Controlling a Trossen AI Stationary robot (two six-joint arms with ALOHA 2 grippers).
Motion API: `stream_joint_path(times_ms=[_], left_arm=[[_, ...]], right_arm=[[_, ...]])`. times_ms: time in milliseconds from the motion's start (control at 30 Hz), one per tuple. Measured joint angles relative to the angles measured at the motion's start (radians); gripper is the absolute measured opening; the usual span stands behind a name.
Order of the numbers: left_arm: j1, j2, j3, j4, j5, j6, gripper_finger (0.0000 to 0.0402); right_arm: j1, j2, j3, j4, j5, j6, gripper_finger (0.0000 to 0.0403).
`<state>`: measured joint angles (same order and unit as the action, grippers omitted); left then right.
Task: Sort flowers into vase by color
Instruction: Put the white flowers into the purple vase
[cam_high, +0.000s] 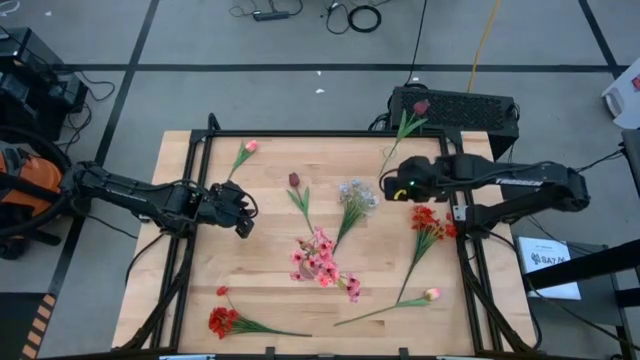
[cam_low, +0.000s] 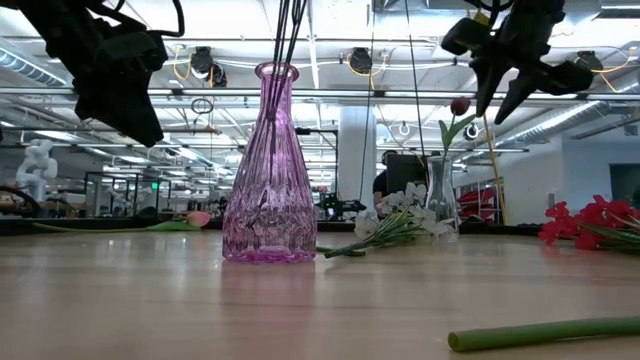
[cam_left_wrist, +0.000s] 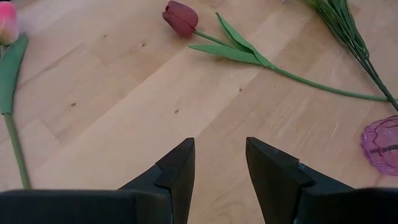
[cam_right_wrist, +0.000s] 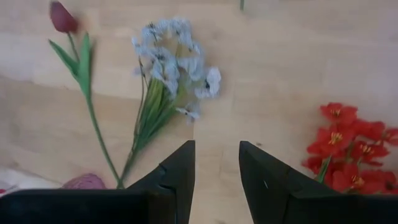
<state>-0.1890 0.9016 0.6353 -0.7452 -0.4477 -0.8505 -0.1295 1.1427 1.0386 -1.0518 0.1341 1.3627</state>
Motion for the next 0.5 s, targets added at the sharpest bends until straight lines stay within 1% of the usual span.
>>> stream_joint_path(times_ms=[200, 500], left_arm=[[0.0, 0.0, 0.0, -0.008, 0.0, 0.001, 0.015], [0.0, 0.0, 0.0, -0.008, 0.022, 0.001, 0.015]], right_arm=[[0.059, 0.051, 0.0, -0.001, 0.0, 0.069, 0.0115], [0.079, 0.104, 0.0, 0.026, 0.025, 0.068, 0.0116]])
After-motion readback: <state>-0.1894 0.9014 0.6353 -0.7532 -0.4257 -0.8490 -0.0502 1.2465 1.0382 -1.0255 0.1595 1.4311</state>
